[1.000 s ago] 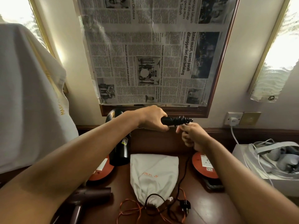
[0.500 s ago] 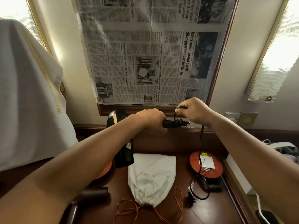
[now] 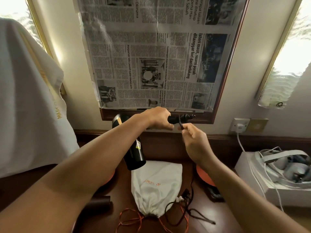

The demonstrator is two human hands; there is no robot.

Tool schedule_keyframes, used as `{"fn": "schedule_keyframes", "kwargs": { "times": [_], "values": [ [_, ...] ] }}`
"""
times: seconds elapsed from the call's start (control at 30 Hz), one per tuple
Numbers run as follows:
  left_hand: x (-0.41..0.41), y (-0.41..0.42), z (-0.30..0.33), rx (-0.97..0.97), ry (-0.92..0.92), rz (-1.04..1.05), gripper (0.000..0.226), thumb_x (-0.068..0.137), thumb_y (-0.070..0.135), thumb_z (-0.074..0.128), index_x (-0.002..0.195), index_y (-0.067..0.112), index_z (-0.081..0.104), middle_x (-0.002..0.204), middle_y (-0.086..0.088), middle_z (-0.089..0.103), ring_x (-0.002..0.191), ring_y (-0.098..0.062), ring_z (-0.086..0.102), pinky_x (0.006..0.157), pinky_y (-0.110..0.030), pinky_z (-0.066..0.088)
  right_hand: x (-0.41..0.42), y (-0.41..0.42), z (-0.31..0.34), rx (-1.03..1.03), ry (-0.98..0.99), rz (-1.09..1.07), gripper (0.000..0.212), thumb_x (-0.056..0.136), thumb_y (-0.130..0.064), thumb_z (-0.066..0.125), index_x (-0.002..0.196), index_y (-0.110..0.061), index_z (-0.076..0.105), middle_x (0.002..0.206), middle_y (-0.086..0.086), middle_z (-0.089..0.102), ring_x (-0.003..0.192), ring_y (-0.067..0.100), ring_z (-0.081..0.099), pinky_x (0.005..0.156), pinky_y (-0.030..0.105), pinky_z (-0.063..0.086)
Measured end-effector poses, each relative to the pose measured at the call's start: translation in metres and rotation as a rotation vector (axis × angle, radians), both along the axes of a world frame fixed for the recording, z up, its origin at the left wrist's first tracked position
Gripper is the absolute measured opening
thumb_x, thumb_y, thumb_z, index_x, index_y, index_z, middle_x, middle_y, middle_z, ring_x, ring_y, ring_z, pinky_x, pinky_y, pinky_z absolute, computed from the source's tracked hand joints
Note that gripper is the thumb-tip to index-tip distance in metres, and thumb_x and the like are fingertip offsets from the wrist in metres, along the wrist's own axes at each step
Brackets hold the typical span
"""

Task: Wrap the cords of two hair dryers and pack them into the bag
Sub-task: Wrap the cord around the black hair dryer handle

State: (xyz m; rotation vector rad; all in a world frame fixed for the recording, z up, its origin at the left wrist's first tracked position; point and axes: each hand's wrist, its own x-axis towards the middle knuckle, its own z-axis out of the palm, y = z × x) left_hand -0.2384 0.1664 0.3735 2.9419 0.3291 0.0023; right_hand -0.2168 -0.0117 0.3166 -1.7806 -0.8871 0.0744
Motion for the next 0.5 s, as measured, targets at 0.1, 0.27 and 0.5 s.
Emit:
{"fn": "schedule_keyframes", "kwargs": {
  "times": [0.1, 0.27, 0.5],
  "values": [
    [0.003, -0.002, -0.001, -0.032, -0.009, -0.02, 0.026, 0.083, 0.045, 0.064, 0.074, 0.024, 0.052, 0.079, 0.001, 0.06, 0.074, -0.018, 0.058, 0.066, -0.034, 0.048, -0.005, 0.002, -0.015, 0.064, 0.133, 0.011, 0.021, 0.101, -0.012, 0.041, 0.093, -0.011, 0.061, 0.063, 0.0, 0.049, 0.054, 0.011, 0.041, 0.046, 0.025, 0.033],
    [0.002, -0.007, 0.003, -0.123, -0.026, -0.042, 0.019, 0.081, 0.036, 0.067, 0.078, 0.021, 0.057, 0.077, -0.002, 0.061, 0.068, -0.015, 0.056, 0.065, -0.03, 0.048, -0.002, 0.001, -0.034, 0.158, 0.408, 0.138, 0.028, 0.103, -0.021, 0.041, 0.088, -0.005, 0.059, 0.056, 0.0, 0.041, 0.048, 0.01, 0.034, 0.04, 0.021, 0.026],
    [-0.004, -0.007, 0.009, -0.136, -0.028, -0.084, 0.016, 0.08, 0.033, 0.068, 0.081, 0.02, 0.058, 0.075, -0.002, 0.062, 0.063, -0.012, 0.055, 0.057, -0.023, 0.044, 0.019, 0.008, -0.047, 0.159, 0.61, 0.279, 0.029, 0.104, -0.02, 0.037, 0.098, -0.008, 0.063, 0.062, -0.001, 0.042, 0.05, 0.012, 0.033, 0.046, 0.025, 0.028]
  ]
}}
